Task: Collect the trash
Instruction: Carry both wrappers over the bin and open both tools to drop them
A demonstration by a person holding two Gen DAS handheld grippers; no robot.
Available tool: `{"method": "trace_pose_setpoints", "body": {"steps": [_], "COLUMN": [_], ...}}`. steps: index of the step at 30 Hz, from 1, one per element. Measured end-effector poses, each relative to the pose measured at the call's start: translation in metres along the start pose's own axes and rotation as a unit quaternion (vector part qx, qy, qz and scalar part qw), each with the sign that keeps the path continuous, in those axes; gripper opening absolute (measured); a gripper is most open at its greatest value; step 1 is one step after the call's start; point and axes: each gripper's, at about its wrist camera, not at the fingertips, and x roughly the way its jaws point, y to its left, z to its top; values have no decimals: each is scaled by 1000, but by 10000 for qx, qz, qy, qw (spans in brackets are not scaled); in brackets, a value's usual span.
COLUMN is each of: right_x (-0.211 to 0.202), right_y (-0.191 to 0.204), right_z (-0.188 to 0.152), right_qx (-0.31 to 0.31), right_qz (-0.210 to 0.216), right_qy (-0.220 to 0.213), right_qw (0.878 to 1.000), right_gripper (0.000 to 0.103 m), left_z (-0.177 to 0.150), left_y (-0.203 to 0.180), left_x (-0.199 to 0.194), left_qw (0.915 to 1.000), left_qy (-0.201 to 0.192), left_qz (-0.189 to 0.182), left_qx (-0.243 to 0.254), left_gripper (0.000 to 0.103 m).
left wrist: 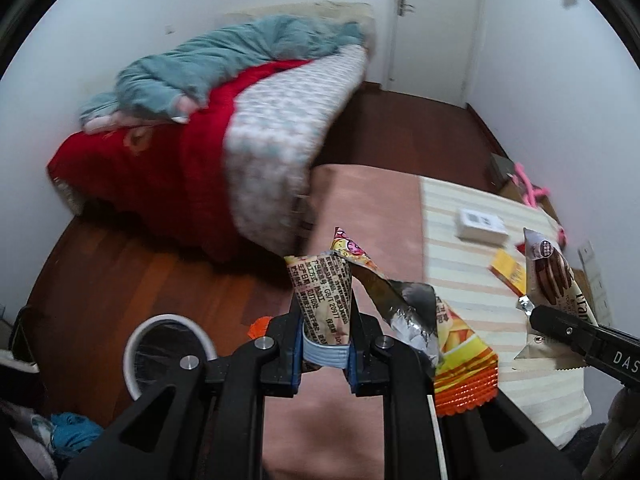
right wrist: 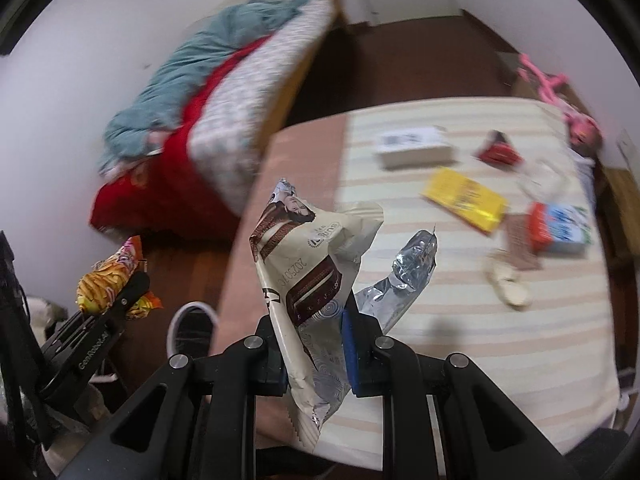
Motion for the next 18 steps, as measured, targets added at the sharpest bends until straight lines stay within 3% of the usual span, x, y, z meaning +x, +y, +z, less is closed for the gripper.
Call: {"method": "trace_pose_setpoints", "body": {"steps": [5, 11, 16, 18], "right_x": [31, 90, 167, 199], "right_y": [77, 172, 240, 258], "right_z": [1, -9, -31, -40], "right_qx": [-451, -953, -1252, -1333], "right_qz": [437, 878, 1087, 1134], "right_qy": [190, 660, 1284, 1555], "right_qw": [9978, 9894, 9778, 9722], "right_gripper": [21, 21, 21, 21], "left_z": [-1, -14, -36, -51], "left_y": [71, 159, 224, 259], "left_x": [-2, 12, 44, 72], "left_qw": [9985, 9928, 9844, 9768], "left_qy": [-27, 210, 656, 1038], "left_qz": [416, 786, 819, 678], "left_qx": [-358, -875, -1415, -1744], "left_gripper": [13, 13, 13, 13]}}
